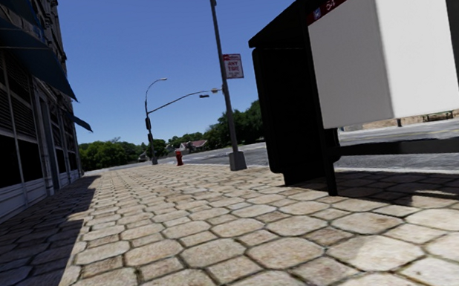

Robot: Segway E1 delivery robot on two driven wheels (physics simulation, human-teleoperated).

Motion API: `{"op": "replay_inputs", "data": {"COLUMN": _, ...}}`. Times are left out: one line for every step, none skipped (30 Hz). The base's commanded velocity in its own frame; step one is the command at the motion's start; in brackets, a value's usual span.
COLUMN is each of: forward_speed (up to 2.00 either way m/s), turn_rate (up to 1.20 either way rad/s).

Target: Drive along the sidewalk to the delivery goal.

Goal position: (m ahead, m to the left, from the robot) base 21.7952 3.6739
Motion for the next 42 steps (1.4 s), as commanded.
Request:
{"op": "replay_inputs", "data": {"forward_speed": 1.55, "turn_rate": 0.55}}
{"op": "replay_inputs", "data": {"forward_speed": 1.55, "turn_rate": 0.55}}
{"op": "replay_inputs", "data": {"forward_speed": 1.55, "turn_rate": 0.55}}
{"op": "replay_inputs", "data": {"forward_speed": 1.55, "turn_rate": 0.55}}
{"op": "replay_inputs", "data": {"forward_speed": 1.55, "turn_rate": 0.55}}
{"op": "replay_inputs", "data": {"forward_speed": 1.55, "turn_rate": 0.55}}
{"op": "replay_inputs", "data": {"forward_speed": 1.55, "turn_rate": 0.55}}
{"op": "replay_inputs", "data": {"forward_speed": 1.55, "turn_rate": 0.55}}
{"op": "replay_inputs", "data": {"forward_speed": 1.54, "turn_rate": 0.55}}
{"op": "replay_inputs", "data": {"forward_speed": 1.54, "turn_rate": 0.55}}
{"op": "replay_inputs", "data": {"forward_speed": 1.54, "turn_rate": 0.55}}
{"op": "replay_inputs", "data": {"forward_speed": 1.54, "turn_rate": 0.55}}
{"op": "replay_inputs", "data": {"forward_speed": 1.54, "turn_rate": 0.55}}
{"op": "replay_inputs", "data": {"forward_speed": 1.54, "turn_rate": 0.55}}
{"op": "replay_inputs", "data": {"forward_speed": 1.54, "turn_rate": 0.55}}
{"op": "replay_inputs", "data": {"forward_speed": 1.54, "turn_rate": 0.55}}
{"op": "replay_inputs", "data": {"forward_speed": 1.54, "turn_rate": 0.55}}
{"op": "replay_inputs", "data": {"forward_speed": 1.54, "turn_rate": 0.55}}
{"op": "replay_inputs", "data": {"forward_speed": 1.54, "turn_rate": 0.55}}
{"op": "replay_inputs", "data": {"forward_speed": 1.54, "turn_rate": 0.55}}
{"op": "replay_inputs", "data": {"forward_speed": 1.54, "turn_rate": 0.49}}
{"op": "replay_inputs", "data": {"forward_speed": 1.54, "turn_rate": 0.49}}
{"op": "replay_inputs", "data": {"forward_speed": 1.54, "turn_rate": 0.42}}
{"op": "replay_inputs", "data": {"forward_speed": 1.54, "turn_rate": 0.33}}
{"op": "replay_inputs", "data": {"forward_speed": 1.54, "turn_rate": 0.0}}
{"op": "replay_inputs", "data": {"forward_speed": 1.54, "turn_rate": 0.0}}
{"op": "replay_inputs", "data": {"forward_speed": 1.54, "turn_rate": 0.0}}
{"op": "replay_inputs", "data": {"forward_speed": 1.54, "turn_rate": 0.0}}
{"op": "replay_inputs", "data": {"forward_speed": 1.54, "turn_rate": 0.0}}
{"op": "replay_inputs", "data": {"forward_speed": 1.54, "turn_rate": 0.0}}
{"op": "replay_inputs", "data": {"forward_speed": 1.54, "turn_rate": 0.0}}
{"op": "replay_inputs", "data": {"forward_speed": 1.54, "turn_rate": 0.0}}
{"op": "replay_inputs", "data": {"forward_speed": 1.54, "turn_rate": 0.0}}
{"op": "replay_inputs", "data": {"forward_speed": 1.54, "turn_rate": 0.0}}
{"op": "replay_inputs", "data": {"forward_speed": 1.54, "turn_rate": 0.0}}
{"op": "replay_inputs", "data": {"forward_speed": 1.54, "turn_rate": 0.0}}
{"op": "replay_inputs", "data": {"forward_speed": 2.0, "turn_rate": 0.0}}
{"op": "replay_inputs", "data": {"forward_speed": 2.0, "turn_rate": 0.0}}
{"op": "replay_inputs", "data": {"forward_speed": 2.0, "turn_rate": 0.0}}
{"op": "replay_inputs", "data": {"forward_speed": 2.0, "turn_rate": 0.0}}
{"op": "replay_inputs", "data": {"forward_speed": 2.0, "turn_rate": 0.0}}
{"op": "replay_inputs", "data": {"forward_speed": 2.0, "turn_rate": 0.0}}
